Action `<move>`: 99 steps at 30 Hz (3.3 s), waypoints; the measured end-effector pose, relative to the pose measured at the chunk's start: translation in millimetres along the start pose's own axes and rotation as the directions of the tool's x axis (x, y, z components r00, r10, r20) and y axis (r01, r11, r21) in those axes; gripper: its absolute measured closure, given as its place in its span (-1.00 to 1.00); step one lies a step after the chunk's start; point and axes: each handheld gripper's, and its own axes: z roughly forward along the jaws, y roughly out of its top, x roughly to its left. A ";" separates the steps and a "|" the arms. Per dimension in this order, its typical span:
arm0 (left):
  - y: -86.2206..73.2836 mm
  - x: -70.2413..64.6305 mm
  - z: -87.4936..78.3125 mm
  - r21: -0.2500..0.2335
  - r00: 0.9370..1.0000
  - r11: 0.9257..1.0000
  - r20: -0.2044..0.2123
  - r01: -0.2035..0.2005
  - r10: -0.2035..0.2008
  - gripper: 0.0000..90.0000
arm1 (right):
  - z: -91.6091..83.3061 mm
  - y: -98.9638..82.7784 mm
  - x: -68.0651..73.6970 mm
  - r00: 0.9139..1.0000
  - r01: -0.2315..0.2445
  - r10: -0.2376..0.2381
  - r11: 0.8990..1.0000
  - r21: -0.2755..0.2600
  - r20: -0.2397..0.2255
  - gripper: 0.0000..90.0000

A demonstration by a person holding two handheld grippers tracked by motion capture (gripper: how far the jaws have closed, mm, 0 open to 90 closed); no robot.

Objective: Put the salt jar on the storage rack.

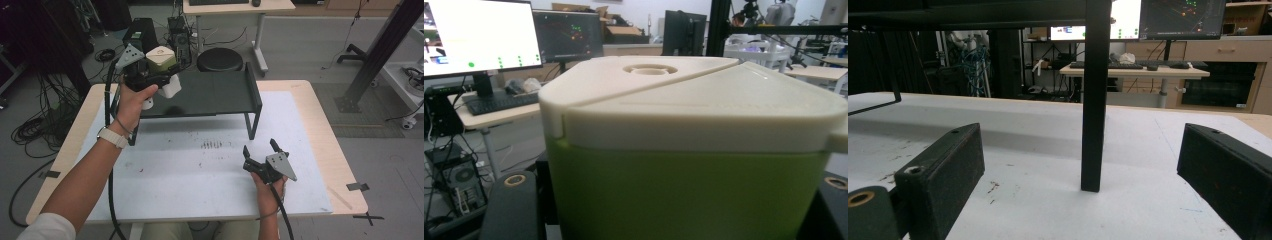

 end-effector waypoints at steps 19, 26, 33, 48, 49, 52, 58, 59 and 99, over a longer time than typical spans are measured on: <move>-23.1 17.7 28.3 0.039 0.999 0.999 -0.032 0.006 -0.005 -0.35 | 0.0 0.0 -0.3 1.000 -0.002 0.002 1.000 -0.001 -0.003 -0.89; -31.9 21.8 36.6 0.058 0.999 0.998 -0.032 0.007 -0.005 -0.35 | 0.0 0.0 -0.3 1.000 -0.002 0.002 1.000 -0.001 -0.003 -0.89; -37.6 23.7 40.8 0.057 0.999 0.998 -0.032 0.002 0.000 -0.35 | 0.0 0.0 -0.3 1.000 -0.001 0.001 1.000 -0.002 -0.003 -0.89; -53.6 23.2 40.8 -0.065 0.999 0.998 -0.038 0.021 -0.024 -0.36 | -0.2 -0.1 0.1 1.000 0.003 -0.003 1.000 -0.002 -0.002 -0.88; -53.5 22.7 41.1 -0.066 0.999 0.998 -0.042 0.017 -0.019 -0.36 | -0.2 -0.1 0.1 1.000 0.003 -0.003 1.000 -0.002 -0.002 -0.88; -53.6 22.6 41.3 -0.066 0.999 0.998 -0.041 0.013 -0.016 -0.36 | -0.1 -0.1 0.0 1.000 0.002 -0.002 1.000 -0.002 -0.002 -0.88; -53.9 22.2 41.2 -0.067 0.999 0.998 -0.042 0.009 -0.012 -0.36 | -0.3 -0.2 0.3 1.000 0.002 -0.002 1.000 -0.003 -0.002 -0.88; -53.9 22.1 41.3 -0.067 0.999 0.998 -0.043 0.008 -0.011 -0.36 | -0.3 -0.2 0.3 1.000 0.002 -0.002 1.000 -0.004 -0.003 -0.88; -54.0 21.7 41.4 -0.064 0.999 0.998 -0.046 0.005 -0.008 -0.36 | -0.3 -0.2 0.2 1.000 0.005 -0.005 1.000 -0.005 -0.004 -0.88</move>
